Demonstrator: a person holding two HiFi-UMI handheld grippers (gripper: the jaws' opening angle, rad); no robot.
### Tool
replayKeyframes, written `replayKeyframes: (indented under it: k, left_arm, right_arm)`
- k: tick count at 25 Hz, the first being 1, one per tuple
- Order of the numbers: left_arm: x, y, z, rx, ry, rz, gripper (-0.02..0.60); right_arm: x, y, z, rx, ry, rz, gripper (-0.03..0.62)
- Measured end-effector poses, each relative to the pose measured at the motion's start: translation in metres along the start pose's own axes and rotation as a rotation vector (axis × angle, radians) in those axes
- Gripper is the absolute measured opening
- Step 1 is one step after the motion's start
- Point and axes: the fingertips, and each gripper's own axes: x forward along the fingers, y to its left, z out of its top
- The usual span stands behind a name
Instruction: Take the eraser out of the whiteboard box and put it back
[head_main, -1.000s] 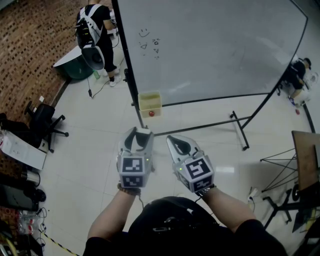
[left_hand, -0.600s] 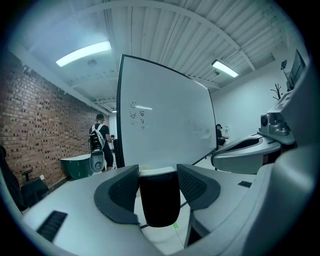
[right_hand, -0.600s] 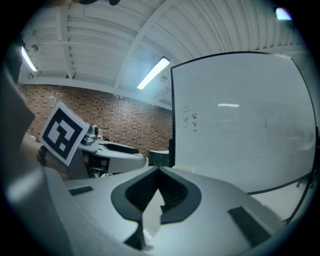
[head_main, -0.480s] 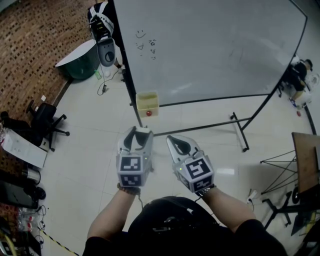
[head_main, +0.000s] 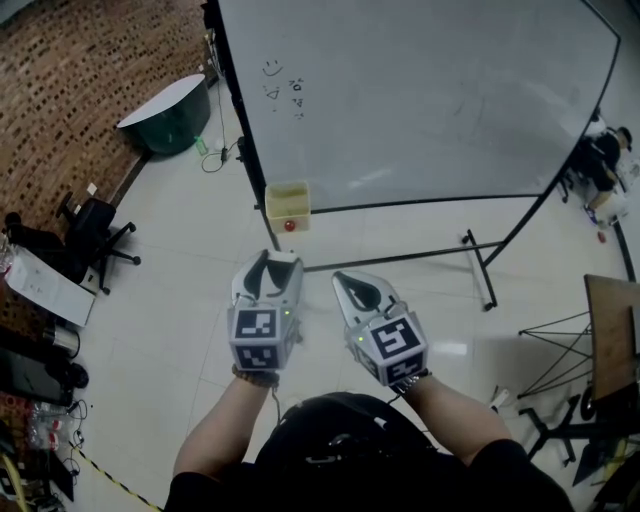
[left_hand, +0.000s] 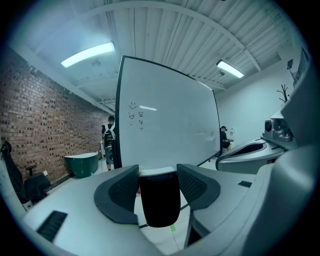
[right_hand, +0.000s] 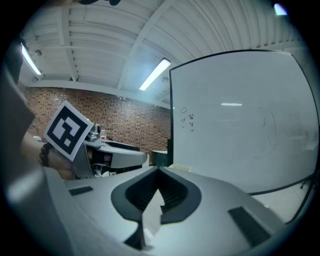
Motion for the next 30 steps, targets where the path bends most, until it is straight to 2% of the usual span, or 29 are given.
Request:
replayKeyframes:
  k: [16,30]
  left_arm:
    - [0.013,-0.017,0.001,-0.015,0.01,0.068,0.233]
    - [0.069,0.02,0.009,-0.049,-0.005,0.088,0.233]
  right_arm:
    - [-0.015,-0.026,-0.012,-0.007,0.008,0.048,0.023]
    - [0.029,-0.056,-0.017,0.004,0.043,0.032,0.025]
